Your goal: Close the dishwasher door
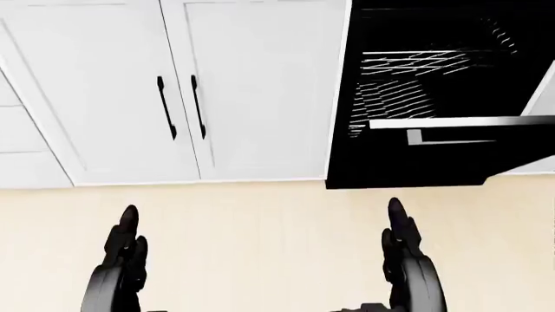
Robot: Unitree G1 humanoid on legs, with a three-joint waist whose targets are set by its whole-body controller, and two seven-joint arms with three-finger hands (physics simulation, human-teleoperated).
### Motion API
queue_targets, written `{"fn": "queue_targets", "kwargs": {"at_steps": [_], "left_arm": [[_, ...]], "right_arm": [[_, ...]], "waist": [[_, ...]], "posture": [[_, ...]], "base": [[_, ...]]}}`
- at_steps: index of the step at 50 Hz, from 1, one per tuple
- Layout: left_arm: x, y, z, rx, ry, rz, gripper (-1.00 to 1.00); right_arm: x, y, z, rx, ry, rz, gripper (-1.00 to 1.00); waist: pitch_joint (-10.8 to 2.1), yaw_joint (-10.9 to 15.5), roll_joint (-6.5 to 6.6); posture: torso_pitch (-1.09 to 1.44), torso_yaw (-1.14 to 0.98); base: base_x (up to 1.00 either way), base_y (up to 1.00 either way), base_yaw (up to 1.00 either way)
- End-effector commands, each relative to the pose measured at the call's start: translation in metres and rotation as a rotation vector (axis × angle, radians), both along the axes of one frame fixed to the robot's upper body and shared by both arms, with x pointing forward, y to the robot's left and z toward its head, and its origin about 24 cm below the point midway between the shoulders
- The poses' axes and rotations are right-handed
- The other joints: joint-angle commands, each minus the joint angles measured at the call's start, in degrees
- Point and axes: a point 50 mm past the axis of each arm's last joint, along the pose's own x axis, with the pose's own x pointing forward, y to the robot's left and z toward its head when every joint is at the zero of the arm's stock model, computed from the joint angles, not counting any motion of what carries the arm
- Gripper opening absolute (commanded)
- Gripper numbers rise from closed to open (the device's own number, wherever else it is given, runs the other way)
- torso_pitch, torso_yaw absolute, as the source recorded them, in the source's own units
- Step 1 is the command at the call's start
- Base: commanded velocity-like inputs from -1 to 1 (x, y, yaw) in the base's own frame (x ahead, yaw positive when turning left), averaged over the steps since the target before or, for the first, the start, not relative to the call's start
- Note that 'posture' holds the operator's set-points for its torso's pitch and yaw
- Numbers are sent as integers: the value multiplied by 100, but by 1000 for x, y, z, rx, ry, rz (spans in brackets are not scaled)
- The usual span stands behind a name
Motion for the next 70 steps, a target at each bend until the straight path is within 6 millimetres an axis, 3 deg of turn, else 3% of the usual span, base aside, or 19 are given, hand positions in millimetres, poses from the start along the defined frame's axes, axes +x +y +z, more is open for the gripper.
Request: {"fn": "queue_targets", "kwargs": {"at_steps": [1,3,4,5,7,8,26,27,32,39,44,50,54,57,58,60,66,68,70], "left_arm": [[4,-2,36,5,-198,-15,100],[5,-1,34,16,-195,-14,100],[6,0,35,16,-197,-13,100],[5,0,36,0,-195,-20,100],[5,-1,35,10,-206,-15,100],[5,-1,35,10,-207,-17,100],[0,-7,37,41,-251,-34,100],[-1,-8,38,42,-252,-36,100],[-3,-8,40,42,-255,-38,100],[-4,-8,41,42,-255,-37,100],[-5,-9,40,47,-255,-41,100],[-5,-9,39,51,-253,-43,100],[-5,-9,39,53,-253,-44,100],[-5,-9,39,53,-253,-43,100],[-4,-9,39,53,-253,-43,100],[-4,-9,38,55,-253,-43,100],[-4,-10,38,58,-251,-46,100],[-5,-10,38,59,-252,-47,100],[-5,-11,37,60,-251,-47,100]], "right_arm": [[9,5,27,-15,-150,-1,100],[9,6,25,-13,-149,10,100],[9,7,25,-17,-149,14,100],[9,8,25,-11,-158,21,100],[8,8,23,-17,-154,19,100],[7,8,24,-19,-156,23,100],[8,10,19,-70,-146,19,100],[8,11,20,-71,-146,22,100],[8,10,19,-70,-144,21,100],[8,9,17,-65,-136,14,100],[7,8,17,-65,-138,12,100],[6,8,17,-66,-138,13,100],[7,8,17,-66,-137,14,100],[7,8,17,-67,-138,15,100],[7,8,17,-68,-138,13,100],[7,8,17,-67,-139,13,100],[6,6,18,-68,-145,-4,100],[6,5,19,-67,-148,-10,100],[5,5,19,-66,-149,-11,100]], "waist": [[-5,-12,-45],[-348,55,-5],[-291,52,-3],[-96,48,-34],[-396,49,-36],[-425,52,-35],[-510,49,-16],[-601,22,15],[-383,-16,60],[-323,-126,64],[-201,-100,356],[-301,-17,238],[-276,52,-12],[-429,46,-304],[-340,-47,-200],[-315,-86,-245],[-201,-27,102],[-196,-3,286],[-334,53,651]], "posture": [[0,0],[0,0],[0,0],[0,0],[0,0],[0,0],[0,0],[0,0],[0,0],[0,0],[0,0],[0,0],[0,0],[0,0],[0,0],[0,0],[0,0],[0,0],[0,0]], "base": [[0,0,0],[0,0,0],[0,0,0],[0,0,0],[0,0,0],[0,0,0],[0,0,0],[0,0,-14],[0,0,-48],[0,0,-58],[0,0,-35],[0,0,-32],[0,0,-33],[0,0,-42],[0,0,-46],[0,0,-46],[0,0,-46],[0,0,-41],[0,0,-41]]}}
